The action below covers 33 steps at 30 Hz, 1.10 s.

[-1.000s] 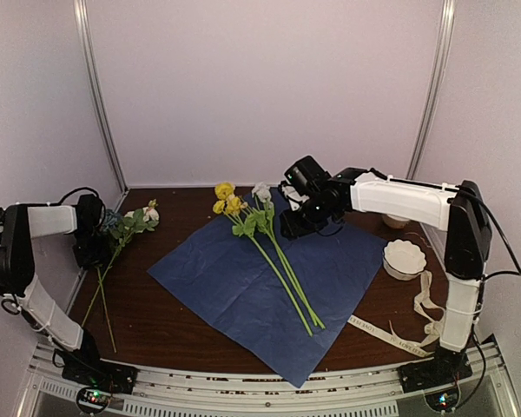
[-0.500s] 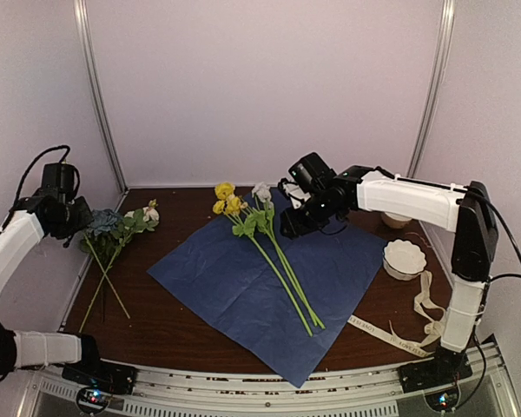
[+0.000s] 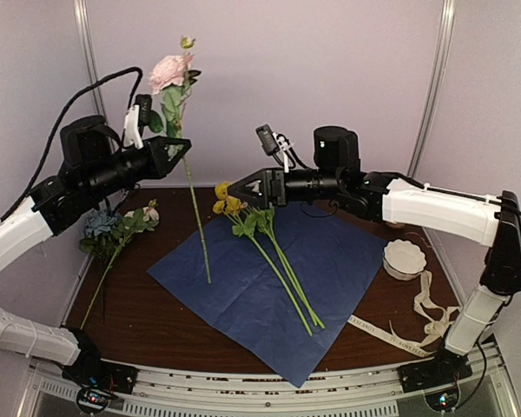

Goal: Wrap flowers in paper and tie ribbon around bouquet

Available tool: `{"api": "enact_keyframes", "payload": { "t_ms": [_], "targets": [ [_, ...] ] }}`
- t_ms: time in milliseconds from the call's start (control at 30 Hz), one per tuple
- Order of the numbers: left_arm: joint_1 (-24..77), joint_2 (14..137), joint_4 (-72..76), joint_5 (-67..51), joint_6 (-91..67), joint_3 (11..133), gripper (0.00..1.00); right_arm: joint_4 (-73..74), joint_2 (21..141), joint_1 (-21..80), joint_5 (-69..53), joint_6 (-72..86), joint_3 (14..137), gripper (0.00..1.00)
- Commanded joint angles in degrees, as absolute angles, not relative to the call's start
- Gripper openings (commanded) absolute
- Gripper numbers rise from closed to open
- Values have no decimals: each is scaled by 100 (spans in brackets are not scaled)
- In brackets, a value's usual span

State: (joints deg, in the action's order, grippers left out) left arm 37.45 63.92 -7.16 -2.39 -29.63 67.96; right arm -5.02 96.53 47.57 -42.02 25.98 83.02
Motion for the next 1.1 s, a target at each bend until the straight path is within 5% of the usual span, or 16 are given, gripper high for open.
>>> {"api": "enact_keyframes", "payload": {
  "t_ms": [0,133,267,333,367,467,533,767,967,1067],
  "targets": [
    [4457,6945,367,-1116,-2452,7533,0,-1685,9924,4921,-4856,3341,8540,70],
    [4737,7339,456,-1294,-2380,7803,0,-1804,9902,4971,-4712,3428,8516,66],
    [4808,7481,493,-1441,-2425,7879,0,-876,9853,4960,-3977,3034,8625,15],
    [4801,7399,402,-1289,-2379,7859,0,-798,9771,4916,-3709,3017,8509,0],
    [4800,7322,291,-1088,-2331,7852,8,-758,9724,4875,-3576,3051,8440,0],
    [4787,7123,-432,40,-2064,7884,65,-164,9750,4717,-3145,3045,8433,0],
    [4678,7035,-1136,788,-2014,7937,81,587,9869,4573,-2743,2846,8560,0],
    [2960,6955,-3553,1611,-2866,7554,87,3860,10993,4308,-885,1611,9618,0],
    [1655,7189,-4013,1637,-2806,6437,87,4272,11360,4238,-418,1529,9534,1],
    [1139,7609,-4079,1632,-2682,6157,85,4254,11448,4219,-476,1609,9570,20]
  ]
}}
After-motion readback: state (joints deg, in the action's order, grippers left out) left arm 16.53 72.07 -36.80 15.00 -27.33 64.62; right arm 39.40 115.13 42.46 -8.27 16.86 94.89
